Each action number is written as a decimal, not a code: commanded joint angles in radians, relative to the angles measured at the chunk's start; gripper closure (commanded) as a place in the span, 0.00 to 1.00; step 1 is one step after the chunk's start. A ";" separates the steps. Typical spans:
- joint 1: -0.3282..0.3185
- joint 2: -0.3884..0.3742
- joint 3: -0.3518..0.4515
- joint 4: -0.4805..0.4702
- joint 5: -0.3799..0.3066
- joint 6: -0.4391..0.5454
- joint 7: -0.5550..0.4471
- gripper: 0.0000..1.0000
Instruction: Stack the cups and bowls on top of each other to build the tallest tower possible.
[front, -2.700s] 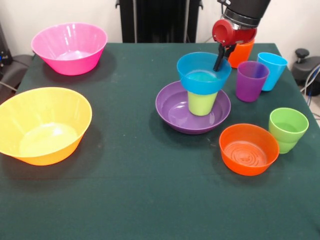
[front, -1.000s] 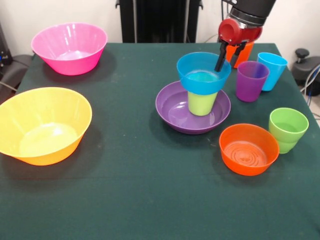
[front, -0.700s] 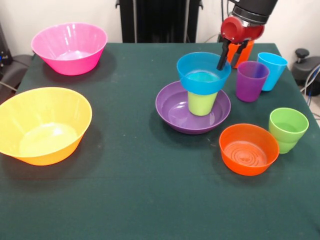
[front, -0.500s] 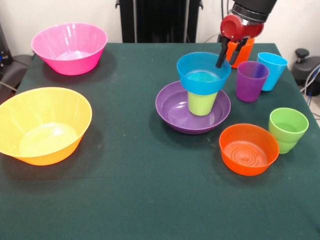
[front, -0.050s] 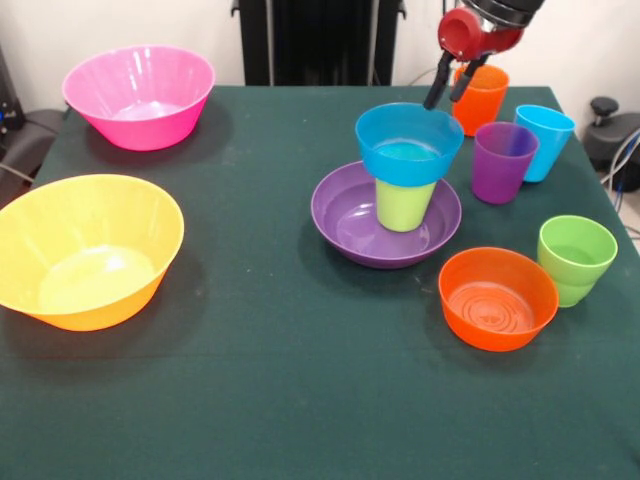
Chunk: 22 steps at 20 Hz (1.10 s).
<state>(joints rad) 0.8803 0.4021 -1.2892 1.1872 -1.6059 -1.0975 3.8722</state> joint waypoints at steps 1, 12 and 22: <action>0.013 0.042 0.083 -0.068 -0.004 -0.054 0.330 0.00; 0.017 -0.028 0.073 -0.033 0.012 -0.088 0.284 0.00; 0.028 -0.131 0.068 0.013 0.039 -0.093 0.247 0.00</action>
<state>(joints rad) 0.9009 0.3286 -1.3153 1.2070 -1.6073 -1.1414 3.9031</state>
